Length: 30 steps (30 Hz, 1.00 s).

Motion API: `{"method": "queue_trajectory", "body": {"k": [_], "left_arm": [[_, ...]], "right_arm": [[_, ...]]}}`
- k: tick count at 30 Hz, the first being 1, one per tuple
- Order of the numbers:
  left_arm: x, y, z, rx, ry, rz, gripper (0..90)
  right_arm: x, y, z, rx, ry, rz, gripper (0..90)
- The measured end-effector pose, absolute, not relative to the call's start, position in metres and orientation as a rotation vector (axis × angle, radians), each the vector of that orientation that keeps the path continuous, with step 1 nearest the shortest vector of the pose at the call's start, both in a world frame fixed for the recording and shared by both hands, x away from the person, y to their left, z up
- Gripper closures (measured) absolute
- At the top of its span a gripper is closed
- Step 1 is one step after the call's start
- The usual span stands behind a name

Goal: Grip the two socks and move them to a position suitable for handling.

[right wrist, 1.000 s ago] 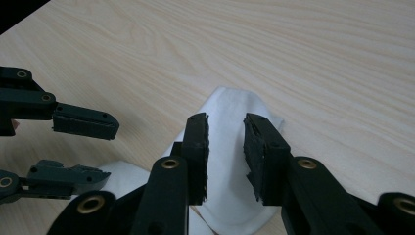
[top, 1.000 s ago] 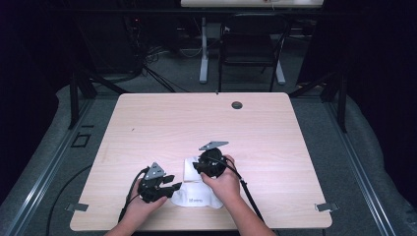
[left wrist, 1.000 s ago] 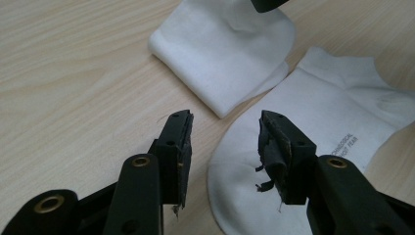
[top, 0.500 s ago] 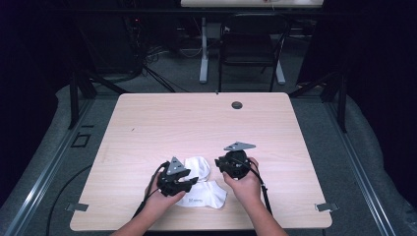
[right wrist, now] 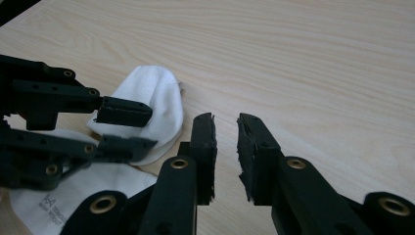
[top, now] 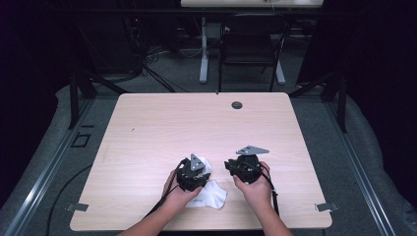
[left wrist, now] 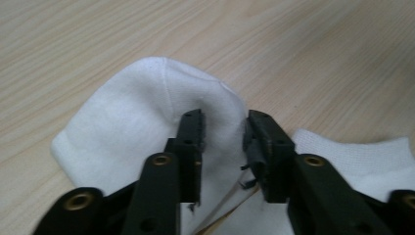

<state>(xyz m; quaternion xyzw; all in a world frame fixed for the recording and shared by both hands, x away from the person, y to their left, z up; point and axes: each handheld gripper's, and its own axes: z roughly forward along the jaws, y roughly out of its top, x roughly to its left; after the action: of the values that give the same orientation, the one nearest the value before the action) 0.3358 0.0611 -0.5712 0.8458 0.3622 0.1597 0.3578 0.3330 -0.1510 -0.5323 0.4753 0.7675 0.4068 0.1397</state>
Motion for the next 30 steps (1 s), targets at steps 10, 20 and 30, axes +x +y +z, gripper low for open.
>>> {"method": "queue_trajectory", "body": {"k": [10, 20, 30], "left_arm": [[0.336, 0.074, -0.561, 2.138, 0.929, 0.378, 87.3], [0.332, 0.095, -0.543, 2.025, 0.921, 0.353, 87.3], [0.333, 0.115, -0.535, 1.956, 0.935, 0.344, 87.0]], "right_arm": [[0.333, -0.136, -0.541, 1.332, 2.292, 1.163, 81.0], [0.338, -0.1, -0.556, 1.278, 2.395, 1.122, 86.1], [0.347, -0.077, -0.569, 1.234, 2.449, 1.047, 86.4]]}}
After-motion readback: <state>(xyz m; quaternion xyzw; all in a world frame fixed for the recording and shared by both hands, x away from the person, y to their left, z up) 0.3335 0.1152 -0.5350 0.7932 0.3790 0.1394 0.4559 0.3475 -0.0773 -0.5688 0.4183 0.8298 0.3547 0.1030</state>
